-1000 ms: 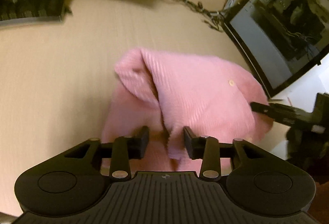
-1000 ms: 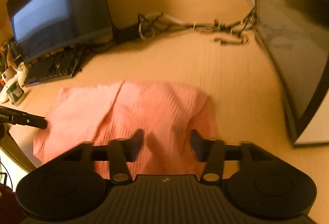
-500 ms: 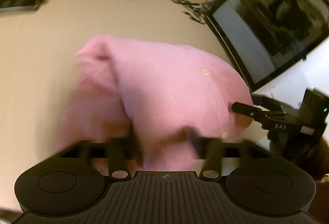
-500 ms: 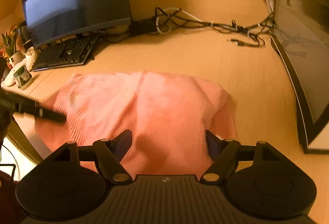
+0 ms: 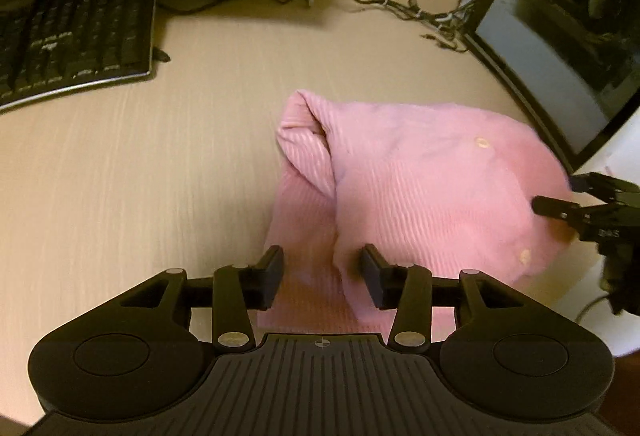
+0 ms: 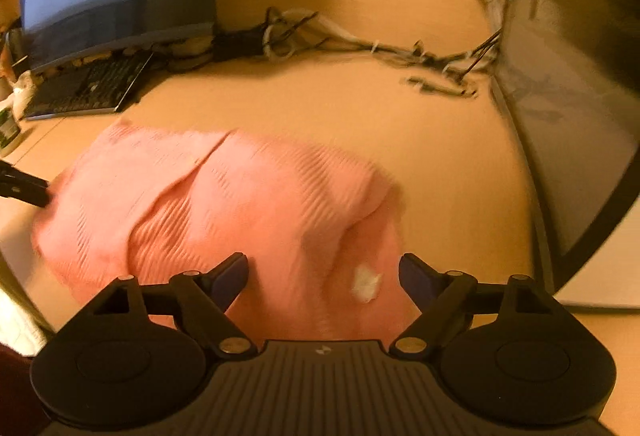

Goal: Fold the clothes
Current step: 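Release both tools and smooth the folded dress flat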

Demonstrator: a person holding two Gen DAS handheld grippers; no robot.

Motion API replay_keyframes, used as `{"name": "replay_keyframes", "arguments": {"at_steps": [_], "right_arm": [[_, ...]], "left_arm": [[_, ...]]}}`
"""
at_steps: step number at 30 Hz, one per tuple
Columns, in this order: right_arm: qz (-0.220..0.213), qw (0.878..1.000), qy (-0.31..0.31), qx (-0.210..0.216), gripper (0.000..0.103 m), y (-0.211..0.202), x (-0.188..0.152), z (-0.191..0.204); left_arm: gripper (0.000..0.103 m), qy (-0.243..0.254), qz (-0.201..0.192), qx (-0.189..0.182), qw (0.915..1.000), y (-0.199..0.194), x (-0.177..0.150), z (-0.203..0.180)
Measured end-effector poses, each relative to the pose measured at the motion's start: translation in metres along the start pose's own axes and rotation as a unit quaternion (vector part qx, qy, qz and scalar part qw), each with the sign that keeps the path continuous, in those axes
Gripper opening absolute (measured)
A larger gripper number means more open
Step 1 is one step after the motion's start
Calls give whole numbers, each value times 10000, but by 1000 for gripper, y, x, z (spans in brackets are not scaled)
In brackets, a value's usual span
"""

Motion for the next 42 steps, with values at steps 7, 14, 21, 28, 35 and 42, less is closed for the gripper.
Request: {"name": "replay_keyframes", "arguments": {"at_steps": [7,14,21,28,35,42], "right_arm": [[-682,9952,557,431,103,-7,41,-16],[209,9895,-21,-1432,103,61,42,-42],[341,9877,527,-1434,103,50,12,-36],[326,9965,329,-692,103,20,8,9],[-4,9961,331,-812,103,-1,11,13],[255,9907,244,-1315,103,13,-6,14]], "left_arm": [[79,-763,-307,-1334,9876,-32,25,-10],[81,-926,812,-2203,9676,37,24,-54],[82,-224,500,-1745,9831,64,65,-56],[91,-311,-8,-1322,9907,77,116,-57],[94,-120,-397,-1815,9825,26,114,-68],[69,679,150,-1181,9906,49,52,-100]]}}
Point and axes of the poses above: each gripper's, at about its wrist camera, not at the fingertips, and y roughly the way its jaws point, z to its left, x to its top, the point moved 5 cm from there along y, roughly the way its jaws point, and after that the axes turned 14 degrees about x, right-handed, at the moved point
